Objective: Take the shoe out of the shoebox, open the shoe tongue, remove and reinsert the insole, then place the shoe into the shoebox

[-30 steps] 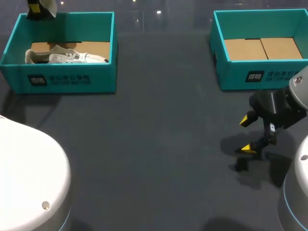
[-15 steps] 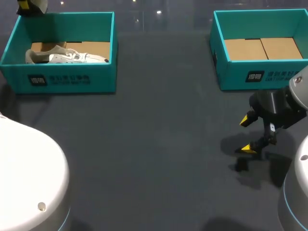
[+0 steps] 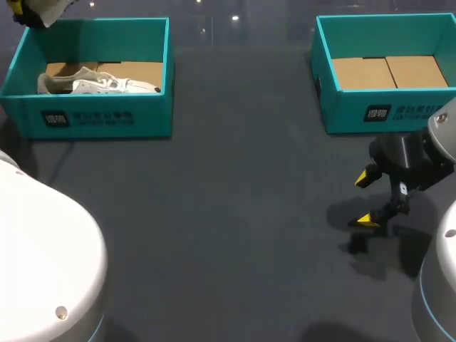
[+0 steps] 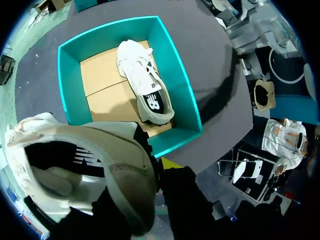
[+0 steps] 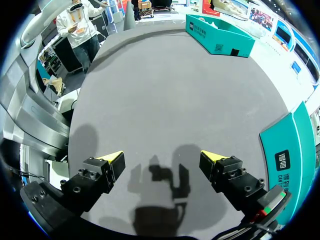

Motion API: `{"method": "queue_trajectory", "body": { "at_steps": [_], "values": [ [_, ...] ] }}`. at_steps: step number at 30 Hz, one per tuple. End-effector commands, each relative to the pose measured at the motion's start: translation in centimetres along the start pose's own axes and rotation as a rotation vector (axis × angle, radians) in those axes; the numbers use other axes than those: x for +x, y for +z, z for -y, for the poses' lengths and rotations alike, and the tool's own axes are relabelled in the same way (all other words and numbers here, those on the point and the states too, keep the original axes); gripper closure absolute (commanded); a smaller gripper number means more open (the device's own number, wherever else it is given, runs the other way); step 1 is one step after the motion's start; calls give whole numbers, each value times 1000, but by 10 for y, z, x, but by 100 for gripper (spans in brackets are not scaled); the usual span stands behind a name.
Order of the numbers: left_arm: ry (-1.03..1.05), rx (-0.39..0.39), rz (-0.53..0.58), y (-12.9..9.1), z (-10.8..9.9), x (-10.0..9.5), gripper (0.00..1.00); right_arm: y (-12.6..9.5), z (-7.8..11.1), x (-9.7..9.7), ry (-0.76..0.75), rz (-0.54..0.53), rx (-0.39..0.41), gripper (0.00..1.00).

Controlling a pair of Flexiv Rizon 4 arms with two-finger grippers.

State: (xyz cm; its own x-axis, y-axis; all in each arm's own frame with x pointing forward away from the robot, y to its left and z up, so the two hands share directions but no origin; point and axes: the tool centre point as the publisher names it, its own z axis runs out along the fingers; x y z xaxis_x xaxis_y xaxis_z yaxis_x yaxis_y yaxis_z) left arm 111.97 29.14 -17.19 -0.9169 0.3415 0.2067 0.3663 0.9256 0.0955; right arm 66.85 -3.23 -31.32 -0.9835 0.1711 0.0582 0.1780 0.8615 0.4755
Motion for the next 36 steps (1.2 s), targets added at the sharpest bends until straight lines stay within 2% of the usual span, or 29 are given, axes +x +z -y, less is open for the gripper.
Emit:
{"method": "queue_trajectory", "body": {
  "at_steps": [1, 9, 11, 13, 15, 16, 18, 28, 33, 36],
  "values": [
    [312, -184, 125, 0, 7, 12, 100, 0, 0, 2, 0, 4, 3, 0],
    [312, -184, 125, 0, 7, 12, 100, 0, 0, 2, 0, 4, 3, 0],
    [413, -147, 168, -1, 7, 11, 100, 0, 0, 2, 0, 4, 3, 0],
    [592, -65, 214, -3, 4, 12, 100, 0, 0, 2, 0, 4, 3, 0],
    [746, -61, 241, -4, 0, 9, 100, 0, 0, 2, 0, 4, 3, 0],
    [781, -84, 255, -4, -2, 9, 100, 0, 0, 2, 0, 4, 3, 0],
    [822, -179, 261, -5, -4, 8, 100, 0, 0, 2, 0, 4, 3, 0],
    [822, -179, 261, -5, -4, 8, 100, 0, 0, 2, 0, 4, 3, 0],
    [944, -159, 222, 4, -9, -8, 100, 0, 0, 2, 0, 4, 3, 0],
    [948, -201, 203, 11, -15, -16, 100, 0, 0, 2, 0, 4, 3, 0]
  ]
}}
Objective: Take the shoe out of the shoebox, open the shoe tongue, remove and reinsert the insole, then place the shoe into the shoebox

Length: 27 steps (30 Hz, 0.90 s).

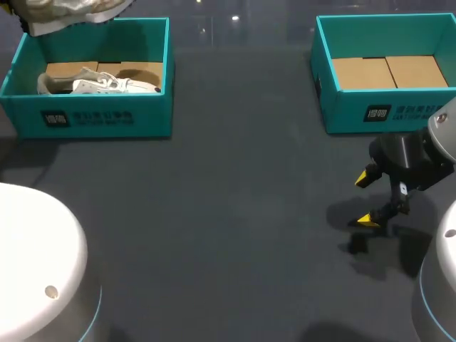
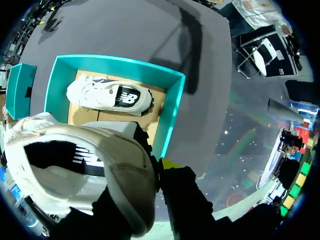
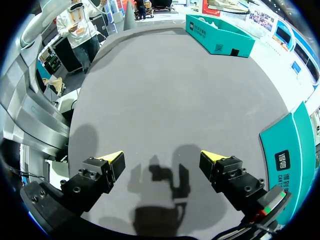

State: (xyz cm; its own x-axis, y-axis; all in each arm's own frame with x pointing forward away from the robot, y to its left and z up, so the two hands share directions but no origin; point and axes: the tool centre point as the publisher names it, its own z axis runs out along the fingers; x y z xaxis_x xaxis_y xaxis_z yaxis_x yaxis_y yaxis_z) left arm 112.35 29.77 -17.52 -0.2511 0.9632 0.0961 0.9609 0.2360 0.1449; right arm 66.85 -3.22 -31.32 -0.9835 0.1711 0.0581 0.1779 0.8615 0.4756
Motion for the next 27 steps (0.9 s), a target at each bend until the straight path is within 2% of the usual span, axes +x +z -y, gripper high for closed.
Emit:
{"method": "queue_trajectory", "body": {
  "at_steps": [1, 4, 15, 21, 27],
  "values": [
    [33, -17, -30, 15, -15, -1, 100, 0, 0, 2, 0, 4, 3, 0],
    [98, -54, -66, 25, -21, 0, 100, 0, 0, 2, 0, 4, 3, 0],
    [98, -54, -66, 25, -21, 0, 100, 0, 0, 2, 0, 4, 3, 0],
    [136, 4, -88, 55, -27, -16, 100, 0, 0, 2, 0, 4, 3, 0],
    [140, -2, -129, 62, -31, -13, 100, 0, 0, 2, 0, 4, 3, 0]
  ]
}}
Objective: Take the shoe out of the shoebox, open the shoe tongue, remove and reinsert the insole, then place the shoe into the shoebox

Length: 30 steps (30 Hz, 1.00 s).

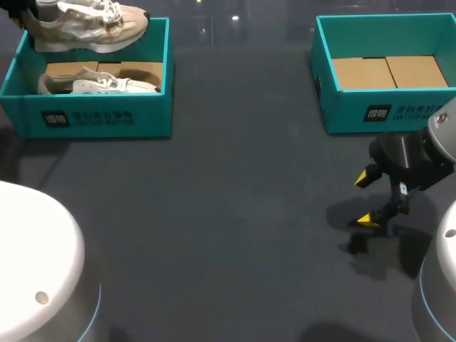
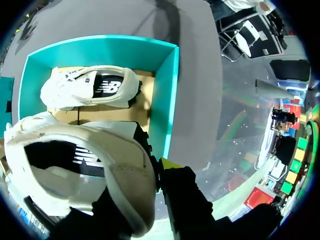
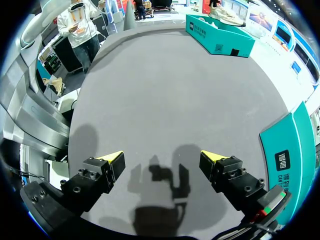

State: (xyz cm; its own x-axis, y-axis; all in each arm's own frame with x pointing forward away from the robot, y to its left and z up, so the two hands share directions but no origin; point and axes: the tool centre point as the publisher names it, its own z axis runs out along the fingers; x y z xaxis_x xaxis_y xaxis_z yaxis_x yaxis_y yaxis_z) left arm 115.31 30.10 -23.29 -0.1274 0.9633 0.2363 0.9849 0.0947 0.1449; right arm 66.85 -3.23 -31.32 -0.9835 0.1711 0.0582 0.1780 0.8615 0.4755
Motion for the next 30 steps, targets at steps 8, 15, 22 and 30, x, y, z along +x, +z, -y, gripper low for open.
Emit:
{"method": "queue_trajectory", "body": {
  "at_steps": [8, 15, 22, 30],
  "values": [
    [0, 22, -5, 1, -10, -2, 100, 0, 0, 2, 0, 4, 3, 0],
    [33, 49, -4, 19, -7, -6, 100, 0, 0, 2, 0, 4, 3, 0],
    [43, 56, -22, 32, -6, -12, 100, 0, 0, 2, 0, 4, 3, 0],
    [45, 67, -42, 45, -3, -22, 100, 0, 0, 2, 0, 4, 3, 0]
  ]
}}
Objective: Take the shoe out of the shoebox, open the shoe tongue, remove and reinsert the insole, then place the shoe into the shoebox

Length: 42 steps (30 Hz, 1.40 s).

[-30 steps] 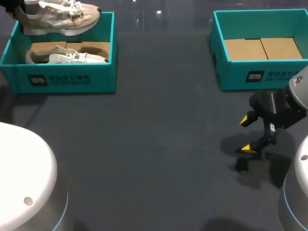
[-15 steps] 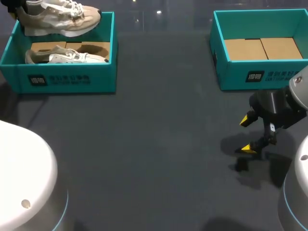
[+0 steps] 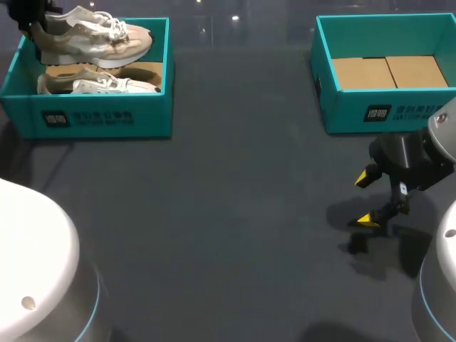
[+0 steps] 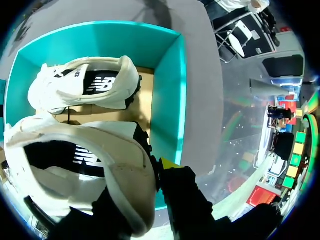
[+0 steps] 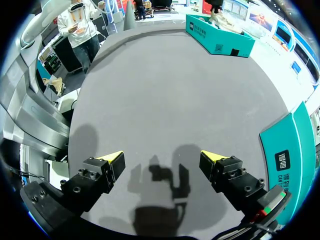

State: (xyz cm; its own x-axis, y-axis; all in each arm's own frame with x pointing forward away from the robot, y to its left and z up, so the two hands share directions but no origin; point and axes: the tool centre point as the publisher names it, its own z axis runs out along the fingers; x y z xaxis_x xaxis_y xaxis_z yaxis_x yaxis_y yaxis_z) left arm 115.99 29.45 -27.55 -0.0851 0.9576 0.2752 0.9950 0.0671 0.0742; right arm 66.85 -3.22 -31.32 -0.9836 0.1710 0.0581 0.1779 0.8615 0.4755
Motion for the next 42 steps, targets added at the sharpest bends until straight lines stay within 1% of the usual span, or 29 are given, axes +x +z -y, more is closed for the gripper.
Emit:
{"method": "queue_trajectory", "body": {
  "at_steps": [1, 9, 21, 28, 38, 42],
  "values": [
    [-1, 8, -7, 5, -4, -6, 100, 0, 0, 2, 0, 4, 3, 0],
    [-20, 27, 0, 15, -10, -11, 100, 0, 0, 2, 0, 4, 3, 0],
    [-10, 55, 7, 37, -7, -15, 100, 0, 0, 2, 0, 4, 3, 0],
    [-24, 59, 16, 45, -10, -16, 100, 0, 0, 2, 0, 4, 3, 0],
    [-13, 25, 25, 52, -21, -26, 100, 0, 0, 2, 0, 4, 3, 0],
    [17, 1, 30, 54, -21, -32, 100, 0, 0, 2, 0, 4, 3, 0]
  ]
}}
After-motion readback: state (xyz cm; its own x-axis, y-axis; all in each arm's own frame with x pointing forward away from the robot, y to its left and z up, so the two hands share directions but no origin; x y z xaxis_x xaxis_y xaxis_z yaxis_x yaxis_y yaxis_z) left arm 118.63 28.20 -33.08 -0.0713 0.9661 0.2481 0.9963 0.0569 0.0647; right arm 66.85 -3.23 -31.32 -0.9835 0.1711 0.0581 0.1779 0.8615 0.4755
